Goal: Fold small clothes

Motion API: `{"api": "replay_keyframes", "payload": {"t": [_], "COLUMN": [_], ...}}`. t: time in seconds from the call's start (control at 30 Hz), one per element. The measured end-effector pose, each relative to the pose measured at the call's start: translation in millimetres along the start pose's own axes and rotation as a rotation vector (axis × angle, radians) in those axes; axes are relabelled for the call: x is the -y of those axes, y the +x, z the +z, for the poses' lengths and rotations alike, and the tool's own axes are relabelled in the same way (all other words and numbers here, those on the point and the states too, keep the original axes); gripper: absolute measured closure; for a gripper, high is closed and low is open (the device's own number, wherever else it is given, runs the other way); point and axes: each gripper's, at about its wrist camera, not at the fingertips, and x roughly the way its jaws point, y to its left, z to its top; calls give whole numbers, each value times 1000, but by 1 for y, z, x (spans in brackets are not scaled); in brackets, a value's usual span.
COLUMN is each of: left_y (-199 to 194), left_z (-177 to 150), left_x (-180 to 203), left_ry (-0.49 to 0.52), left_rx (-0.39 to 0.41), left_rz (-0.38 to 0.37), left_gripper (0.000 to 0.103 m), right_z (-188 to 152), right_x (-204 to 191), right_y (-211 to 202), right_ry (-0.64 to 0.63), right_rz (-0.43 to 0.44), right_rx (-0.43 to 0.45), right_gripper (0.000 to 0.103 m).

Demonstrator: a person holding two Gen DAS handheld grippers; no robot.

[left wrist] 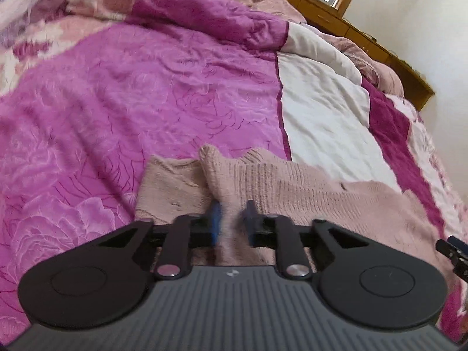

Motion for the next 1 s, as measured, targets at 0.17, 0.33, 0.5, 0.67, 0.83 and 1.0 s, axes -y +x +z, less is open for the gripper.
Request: {"api": "replay_keyframes", "payload": {"t": [0.17, 0.33, 0.5, 0.67, 0.83, 1.0], "left_y": [-18, -12, 15, -1, -46, -85], "left_z": [-1, 11, 10, 4, -2, -14], "left_x": [22, 24, 11, 6, 11, 25], "left_ry": [132, 245, 282, 233, 211, 177], "left_rx": [105, 143, 26, 30, 83, 112], "left_rz": [141, 307, 324, 275, 241, 171], "left_gripper": [96, 96, 95, 94, 93, 93], "right_z": [-12, -23, -33, -31, -24, -19], "right_x": [-6, -1, 2, 4, 9, 17], "right_y": [-1, 8, 14, 12, 1, -4], "right_ry": [-11, 29, 52, 63, 68, 91], "right_rz": [-2, -7, 1, 8, 18, 18], "right_rx": [-8, -43, -51, -51, -14, 2], "right_gripper": [53, 53, 52, 52, 51, 51]}}
